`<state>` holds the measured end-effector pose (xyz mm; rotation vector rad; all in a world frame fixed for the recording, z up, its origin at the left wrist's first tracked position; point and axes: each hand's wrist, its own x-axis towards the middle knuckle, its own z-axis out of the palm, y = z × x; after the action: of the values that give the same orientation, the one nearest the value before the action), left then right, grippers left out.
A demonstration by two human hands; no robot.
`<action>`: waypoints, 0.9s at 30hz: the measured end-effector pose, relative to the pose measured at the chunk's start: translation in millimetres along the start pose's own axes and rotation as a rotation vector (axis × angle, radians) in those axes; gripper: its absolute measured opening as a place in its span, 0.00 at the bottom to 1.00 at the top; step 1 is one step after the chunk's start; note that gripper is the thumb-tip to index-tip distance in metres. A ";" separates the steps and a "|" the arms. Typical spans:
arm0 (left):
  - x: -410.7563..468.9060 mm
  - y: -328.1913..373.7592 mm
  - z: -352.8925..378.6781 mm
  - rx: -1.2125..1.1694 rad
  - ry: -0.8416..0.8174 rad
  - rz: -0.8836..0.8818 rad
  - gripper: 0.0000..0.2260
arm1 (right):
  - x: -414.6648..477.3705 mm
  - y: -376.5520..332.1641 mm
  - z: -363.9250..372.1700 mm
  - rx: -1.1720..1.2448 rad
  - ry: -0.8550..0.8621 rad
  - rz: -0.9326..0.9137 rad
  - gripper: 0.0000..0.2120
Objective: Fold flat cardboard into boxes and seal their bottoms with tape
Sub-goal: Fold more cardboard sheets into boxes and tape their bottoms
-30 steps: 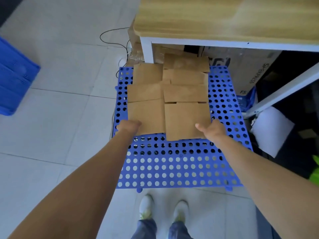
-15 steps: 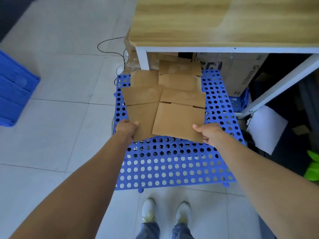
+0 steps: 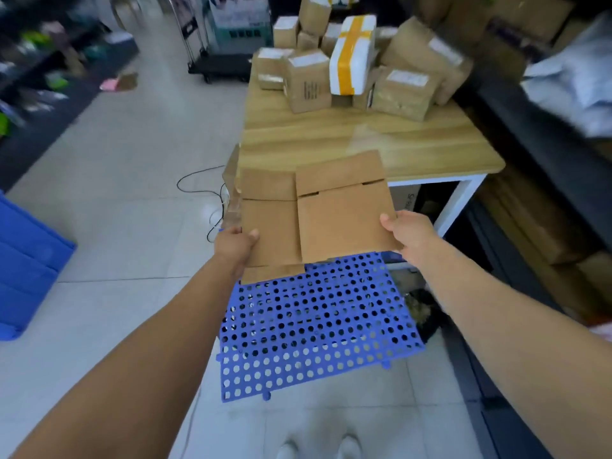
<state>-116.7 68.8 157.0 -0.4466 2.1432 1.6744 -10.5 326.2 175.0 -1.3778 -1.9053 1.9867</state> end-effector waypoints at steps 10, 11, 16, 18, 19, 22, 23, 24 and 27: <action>-66.0 90.0 73.5 0.023 -0.429 0.208 0.24 | -145.5 -40.5 -106.3 0.189 0.420 -0.212 0.17; -71.1 90.4 84.4 0.037 -0.479 0.228 0.24 | -162.4 -35.1 -116.4 0.204 0.470 -0.215 0.17; -157.4 78.9 132.9 0.125 -0.754 0.283 0.11 | -254.7 13.7 -170.5 0.292 0.747 -0.169 0.18; -196.4 66.3 153.7 0.160 -0.847 0.315 0.11 | -296.0 36.9 -192.9 0.310 0.847 -0.143 0.16; -216.5 59.1 163.3 0.186 -0.907 0.330 0.10 | -316.5 49.6 -204.9 0.327 0.902 -0.128 0.17; -286.5 35.1 187.2 0.258 -1.077 0.370 0.07 | -379.6 87.3 -237.4 0.387 1.062 -0.104 0.15; -309.2 26.3 195.3 0.282 -1.115 0.375 0.08 | -398.9 100.7 -248.2 0.396 1.102 -0.094 0.11; -333.6 17.5 201.6 0.308 -1.150 0.380 0.09 | -417.8 114.0 -258.7 0.408 1.142 -0.088 0.08; -407.6 -12.3 220.9 0.371 -1.276 0.400 0.06 | -472.5 157.7 -290.9 0.469 1.266 -0.069 0.07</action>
<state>268.9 286.2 295.4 0.9660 1.4558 1.0980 532.1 232.6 347.1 -1.6897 -0.8170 0.9038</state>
